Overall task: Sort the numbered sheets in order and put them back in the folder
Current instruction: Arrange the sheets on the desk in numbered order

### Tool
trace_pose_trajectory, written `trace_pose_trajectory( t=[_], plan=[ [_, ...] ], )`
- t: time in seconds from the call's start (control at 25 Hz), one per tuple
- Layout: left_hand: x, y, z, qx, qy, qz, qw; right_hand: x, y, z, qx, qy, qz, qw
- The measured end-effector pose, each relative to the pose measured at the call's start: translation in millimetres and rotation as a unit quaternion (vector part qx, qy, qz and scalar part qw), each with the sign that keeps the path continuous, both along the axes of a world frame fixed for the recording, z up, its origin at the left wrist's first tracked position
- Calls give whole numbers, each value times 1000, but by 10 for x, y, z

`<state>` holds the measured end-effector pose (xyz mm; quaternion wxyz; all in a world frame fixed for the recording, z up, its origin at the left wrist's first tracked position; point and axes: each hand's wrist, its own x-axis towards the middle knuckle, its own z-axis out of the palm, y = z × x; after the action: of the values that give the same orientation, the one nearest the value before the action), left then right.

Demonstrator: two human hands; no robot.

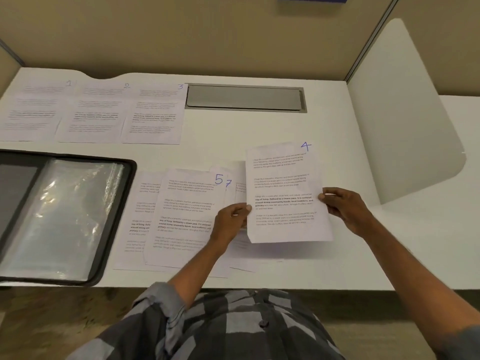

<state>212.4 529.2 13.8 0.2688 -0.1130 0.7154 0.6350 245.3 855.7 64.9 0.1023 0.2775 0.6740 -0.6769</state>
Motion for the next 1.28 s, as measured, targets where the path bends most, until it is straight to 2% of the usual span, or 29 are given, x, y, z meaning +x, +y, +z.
trace_pose_trajectory(
  t=[0.08, 0.16, 0.4, 0.68, 1.0, 1.28],
  plan=[
    [-91, -12, 48, 57, -24, 43, 997, -119, -11, -3, -12, 5, 11, 1000],
    [-218, -81, 97, 67, -34, 72, 995, -259, -76, -18, -22, 3, 31, 999],
    [-797, -446, 205, 35, -17, 105, 994, -765, -452, -7, -20, 10, 58, 998],
    [-1845, -852, 313, 0, 38, 103, 994, -1726, -1012, 5, 18, 32, 28, 999],
    [-3071, -1131, 122, -54, 61, 88, 993, -2857, -1386, -205, 86, 35, -29, 995],
    [-3690, -1221, -210, -122, 90, 63, 986, -3422, -1587, -486, 150, 27, -54, 987]
  ],
)
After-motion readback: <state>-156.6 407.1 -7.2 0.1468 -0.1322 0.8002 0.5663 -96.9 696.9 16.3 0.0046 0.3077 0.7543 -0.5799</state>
